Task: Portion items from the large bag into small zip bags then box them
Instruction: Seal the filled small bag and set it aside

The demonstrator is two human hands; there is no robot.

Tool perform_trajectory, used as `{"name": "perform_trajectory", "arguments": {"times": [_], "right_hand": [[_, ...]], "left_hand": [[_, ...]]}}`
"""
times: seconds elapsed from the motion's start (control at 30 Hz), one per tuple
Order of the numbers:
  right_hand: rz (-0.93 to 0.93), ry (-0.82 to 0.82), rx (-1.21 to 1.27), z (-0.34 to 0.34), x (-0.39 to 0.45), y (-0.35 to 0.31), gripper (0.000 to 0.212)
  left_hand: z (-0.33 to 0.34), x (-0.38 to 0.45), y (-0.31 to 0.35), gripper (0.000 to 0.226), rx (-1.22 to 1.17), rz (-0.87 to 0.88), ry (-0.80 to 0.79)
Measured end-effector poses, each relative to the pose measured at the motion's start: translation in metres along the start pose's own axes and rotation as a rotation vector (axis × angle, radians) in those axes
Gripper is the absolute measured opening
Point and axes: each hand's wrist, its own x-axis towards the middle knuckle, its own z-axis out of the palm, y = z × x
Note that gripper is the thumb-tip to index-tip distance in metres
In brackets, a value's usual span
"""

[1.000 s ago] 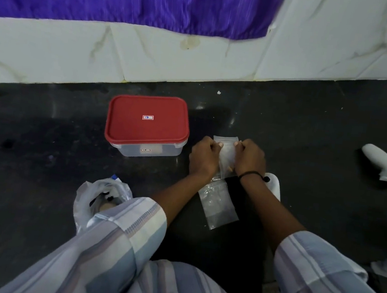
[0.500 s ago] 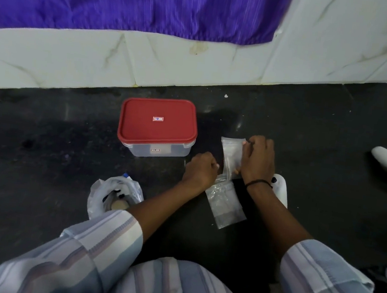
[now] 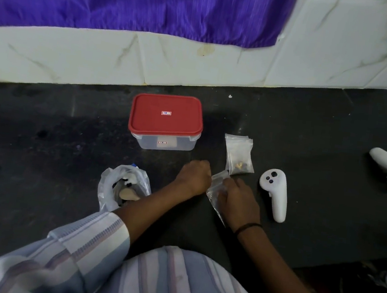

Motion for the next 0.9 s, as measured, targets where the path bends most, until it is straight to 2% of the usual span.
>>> {"name": "perform_trajectory", "arguments": {"times": [0.1, 0.23, 0.37, 0.5, 0.57, 0.63, 0.7, 0.73, 0.8, 0.87, 0.9], "right_hand": [[-0.047, -0.019, 0.014, -0.002, -0.005, -0.002, 0.035], [-0.138, -0.071, -0.126, -0.001, -0.008, -0.003, 0.036], [-0.17, -0.068, -0.161, -0.006, -0.009, -0.008, 0.031], [-0.235, 0.028, -0.116, -0.023, -0.018, -0.015, 0.018], [-0.202, 0.068, -0.017, -0.033, -0.021, -0.019, 0.007], [-0.127, 0.076, 0.196, -0.048, -0.024, -0.026, 0.006], [-0.075, 0.062, 0.441, -0.064, -0.028, -0.036, 0.008], [-0.051, 0.045, 0.556, -0.072, -0.029, -0.042, 0.015], [-0.017, 0.012, 0.733, -0.082, -0.031, -0.055, 0.022], [-0.026, 0.0, 0.828, -0.089, -0.031, -0.067, 0.012], [-0.022, -0.026, 0.885, -0.091, -0.031, -0.073, 0.009]], "left_hand": [[-0.005, -0.007, -0.004, 0.011, -0.114, -0.038, -0.046], [-0.003, -0.012, -0.016, 0.014, -0.296, -0.095, -0.078], [-0.002, -0.012, -0.017, 0.018, -0.248, -0.037, -0.033], [-0.003, -0.012, -0.013, 0.005, -0.198, 0.028, -0.004], [-0.008, -0.016, -0.01, 0.009, -0.167, 0.084, 0.077], [-0.016, -0.028, -0.004, 0.018, -0.272, 0.172, 0.144], [-0.026, -0.044, -0.002, 0.021, -0.436, 0.307, 0.12], [-0.03, -0.052, -0.003, 0.021, -0.492, 0.379, 0.068], [-0.037, -0.068, -0.007, 0.047, -0.494, 0.507, -0.017], [-0.039, -0.078, -0.009, 0.075, -0.391, 0.616, -0.003], [-0.038, -0.082, -0.01, 0.078, -0.368, 0.645, 0.018]]}}
